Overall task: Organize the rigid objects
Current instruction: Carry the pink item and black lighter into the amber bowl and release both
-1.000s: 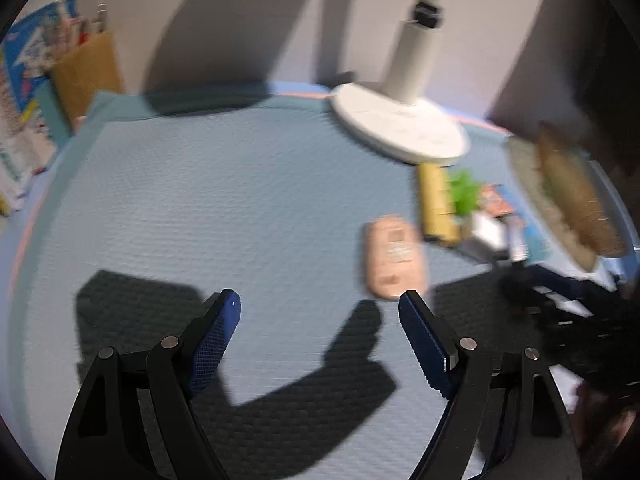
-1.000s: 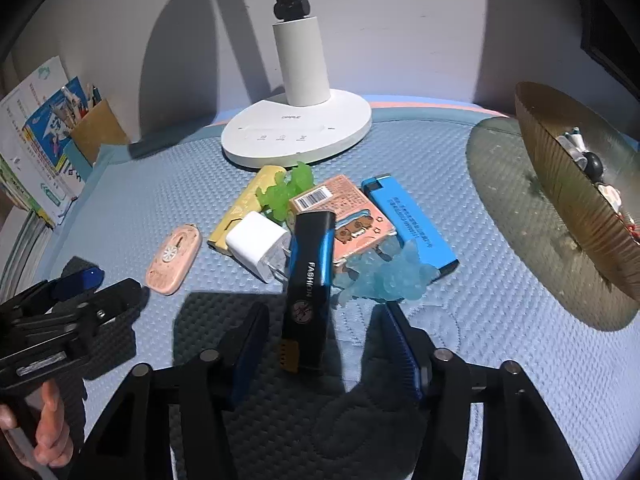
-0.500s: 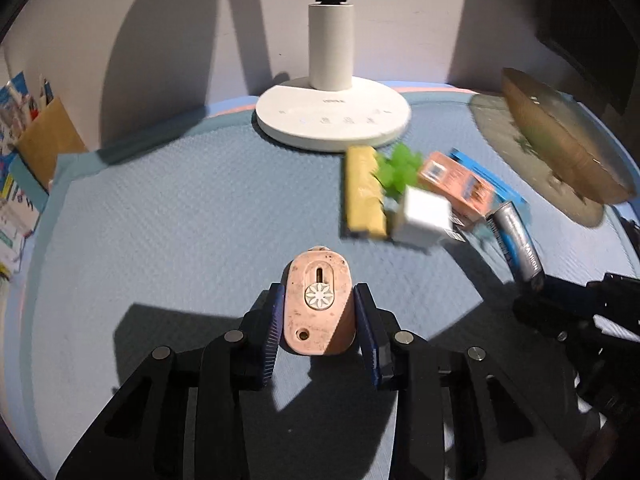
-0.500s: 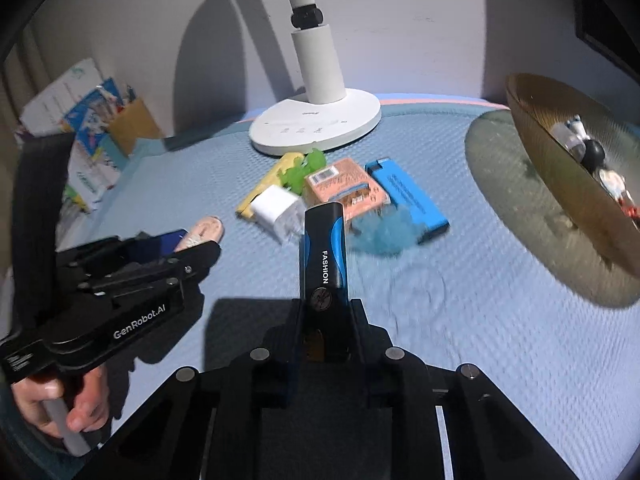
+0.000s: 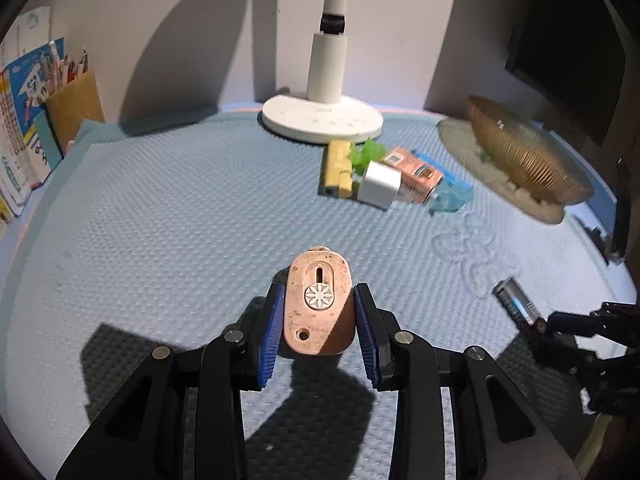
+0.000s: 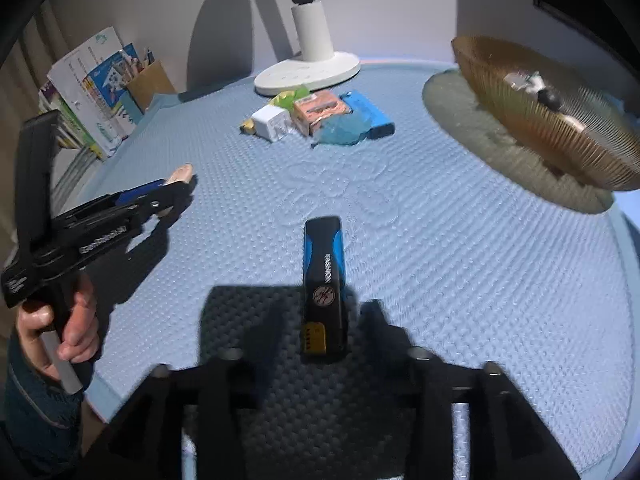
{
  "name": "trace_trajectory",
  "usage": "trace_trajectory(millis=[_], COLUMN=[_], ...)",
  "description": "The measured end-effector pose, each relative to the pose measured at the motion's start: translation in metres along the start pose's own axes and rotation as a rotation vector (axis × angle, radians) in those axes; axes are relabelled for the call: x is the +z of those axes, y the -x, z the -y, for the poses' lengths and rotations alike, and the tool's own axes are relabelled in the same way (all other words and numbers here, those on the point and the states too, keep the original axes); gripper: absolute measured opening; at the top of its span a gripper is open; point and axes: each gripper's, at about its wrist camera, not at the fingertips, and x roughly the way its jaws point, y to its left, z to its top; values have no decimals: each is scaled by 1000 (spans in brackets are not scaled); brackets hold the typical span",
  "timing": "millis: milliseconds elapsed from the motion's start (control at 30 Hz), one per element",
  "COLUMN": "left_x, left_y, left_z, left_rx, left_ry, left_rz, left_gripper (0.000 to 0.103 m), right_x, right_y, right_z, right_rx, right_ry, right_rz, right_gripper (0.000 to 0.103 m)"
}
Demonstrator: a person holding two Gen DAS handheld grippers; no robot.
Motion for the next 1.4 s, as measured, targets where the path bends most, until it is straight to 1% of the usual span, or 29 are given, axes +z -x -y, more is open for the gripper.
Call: trace_trajectory(millis=[100,167,200,233,300,333,400,433,500,567,600,633,667,700,767,800,900,967,1067,1167,1267,1300,1333,1400], left_x=[-2,-3,-3,-4,-4,-5,-5,-5,-1,10,20,31,44,59,85,99,136,151,157,156,150,149,148,149], left_y=[5,6,7,7,7,7,7,8,11,17,22,27,31,34,33,29,7,-14,-46,-72,-83,-84,-82,-74], left_z=[-1,0,1,2,4,5,6,7,15,27,37,47,59,72,98,112,160,187,213,231,242,244,244,240], left_rx=[-5,-3,-3,-1,10,15,26,36,36,21,3,-19,-46,-77,-131,-151,-205,-224,-248,-256,-256,-261,-264,-265], left_ry=[4,-1,-4,-8,-17,-21,-21,-23,-41,-64,-80,-93,-106,-120,-147,-160,-200,-214,-220,-233,-242,-244,-241,-226], left_rz=[27,29,30,31,32,31,23,21,19,33,55,77,99,116,133,136,128,99,40,0,-21,-23,-22,-5], left_gripper=[31,31,31,31,31,31,31,31,31,31,31,31,31,31,31,31,32,31,31,31,32,35,43,68], right_x=[0,-2,-3,-4,-8,-11,-14,-14,-10,0,9,15,23,27,42,50,70,80,90,89,90,90,90,89], right_y=[-7,-12,-12,-12,-11,-9,-4,0,16,39,57,68,83,93,116,123,136,132,113,97,85,81,80,82], right_z=[-10,-22,-33,-39,-51,-56,-58,-55,-43,-24,-6,7,26,39,78,97,147,172,205,220,232,234,238,241], right_rx=[-80,-159,-166,-163,-138,-104,-33,-20,-17,-38,-65,-88,-130,-162,-260,-287,-328,-355,-347,-337,-336,-337,-339,-332], right_ry=[9,30,63,82,121,134,118,106,73,26,-11,-36,-71,-92,-165,-207,-329,-370,-420,-439,-450,-457,-467,-489], right_rz=[16,30,41,44,45,44,44,49,82,141,188,217,254,275,319,327,330,305,240,192,167,161,153,145], right_gripper=[52,44,29,23,23,23,22,22,22,22,22,22,22,22,22,22,22,22,22,22,22,22,24,24])
